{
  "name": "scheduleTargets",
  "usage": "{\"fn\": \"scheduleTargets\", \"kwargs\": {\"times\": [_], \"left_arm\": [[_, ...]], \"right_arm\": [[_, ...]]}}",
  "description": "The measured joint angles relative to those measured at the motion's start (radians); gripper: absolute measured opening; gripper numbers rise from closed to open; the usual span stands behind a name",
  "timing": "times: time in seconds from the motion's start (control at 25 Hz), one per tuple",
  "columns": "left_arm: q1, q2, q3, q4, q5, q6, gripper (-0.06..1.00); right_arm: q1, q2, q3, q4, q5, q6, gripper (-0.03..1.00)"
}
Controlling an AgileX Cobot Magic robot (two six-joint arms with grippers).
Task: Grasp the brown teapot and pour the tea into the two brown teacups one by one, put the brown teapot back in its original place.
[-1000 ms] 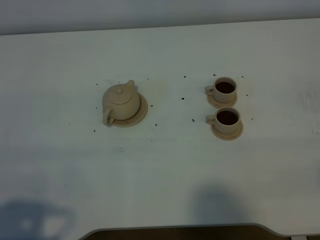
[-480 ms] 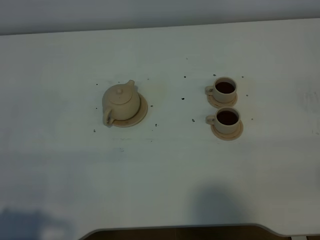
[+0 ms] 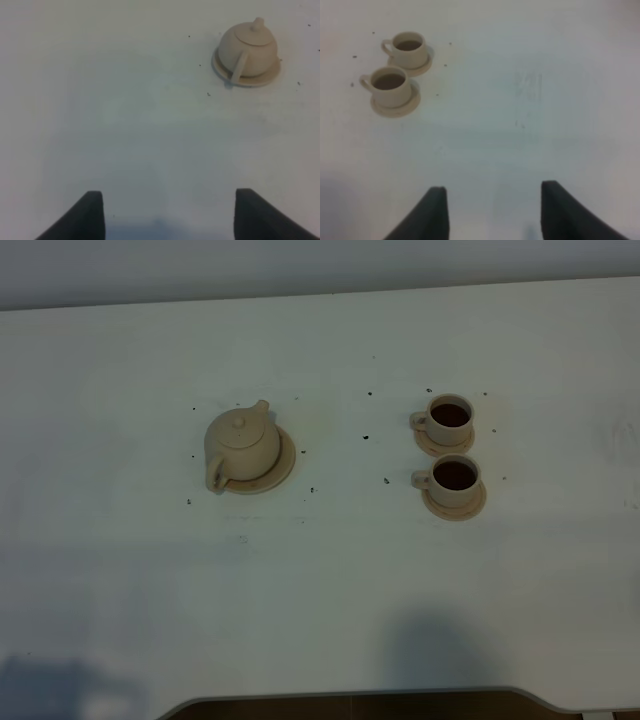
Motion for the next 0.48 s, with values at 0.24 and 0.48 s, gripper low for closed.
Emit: {"fn": "scheduleTargets", "kwargs": {"times": [0.24,0.48], "left_arm": [[0.0,0.0,0.0,0.0,0.0,0.0,0.55],[0.0,0.0,0.0,0.0,0.0,0.0,0.55]], "right_arm": [[0.0,0.0,0.0,0.0,0.0,0.0,0.44],[0.0,0.0,0.0,0.0,0.0,0.0,0.44]]}}
